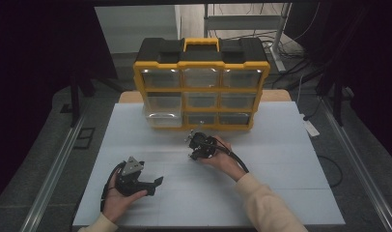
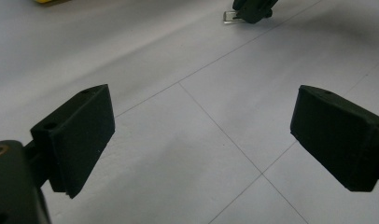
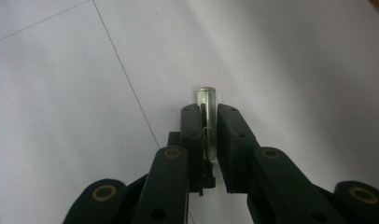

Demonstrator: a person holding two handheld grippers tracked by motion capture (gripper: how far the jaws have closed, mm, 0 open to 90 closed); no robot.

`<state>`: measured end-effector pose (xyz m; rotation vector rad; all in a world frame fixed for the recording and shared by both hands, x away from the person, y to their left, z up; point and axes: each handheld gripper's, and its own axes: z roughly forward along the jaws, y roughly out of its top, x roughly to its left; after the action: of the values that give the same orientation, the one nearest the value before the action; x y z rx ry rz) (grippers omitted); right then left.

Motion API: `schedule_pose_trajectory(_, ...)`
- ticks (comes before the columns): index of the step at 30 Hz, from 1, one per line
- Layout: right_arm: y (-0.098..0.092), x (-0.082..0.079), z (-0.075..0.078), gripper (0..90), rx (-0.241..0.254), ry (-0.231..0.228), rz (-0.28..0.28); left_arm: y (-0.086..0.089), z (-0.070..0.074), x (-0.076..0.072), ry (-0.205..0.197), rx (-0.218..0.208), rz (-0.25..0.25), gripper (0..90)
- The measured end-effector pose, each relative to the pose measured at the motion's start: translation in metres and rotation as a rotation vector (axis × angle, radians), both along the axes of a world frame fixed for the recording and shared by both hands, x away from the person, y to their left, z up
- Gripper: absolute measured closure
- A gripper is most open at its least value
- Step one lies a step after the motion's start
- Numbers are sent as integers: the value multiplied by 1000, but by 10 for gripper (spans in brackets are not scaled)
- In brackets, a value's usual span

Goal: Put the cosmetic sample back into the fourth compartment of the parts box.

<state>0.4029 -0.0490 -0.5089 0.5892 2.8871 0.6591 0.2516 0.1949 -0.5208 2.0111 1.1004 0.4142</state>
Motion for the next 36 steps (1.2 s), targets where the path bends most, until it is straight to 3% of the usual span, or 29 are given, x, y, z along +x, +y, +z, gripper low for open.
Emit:
schedule_pose_trajectory(8,-1,-3,3,816,6,-12,10,0,0,0,-1,-1,0,71)
schedule_pose_trajectory(11,-2,-4,7,816,45,-9,27,0,0,0,-1,-1,0,71)
schedule_pose_trajectory(25,-18,-7,32,816,135,-25,15,0,0,0,-1,-1,1,71)
schedule_pose_trajectory(36,-26,-10,44,816,164,-41,5,0,0,0,-2,-3,3,71)
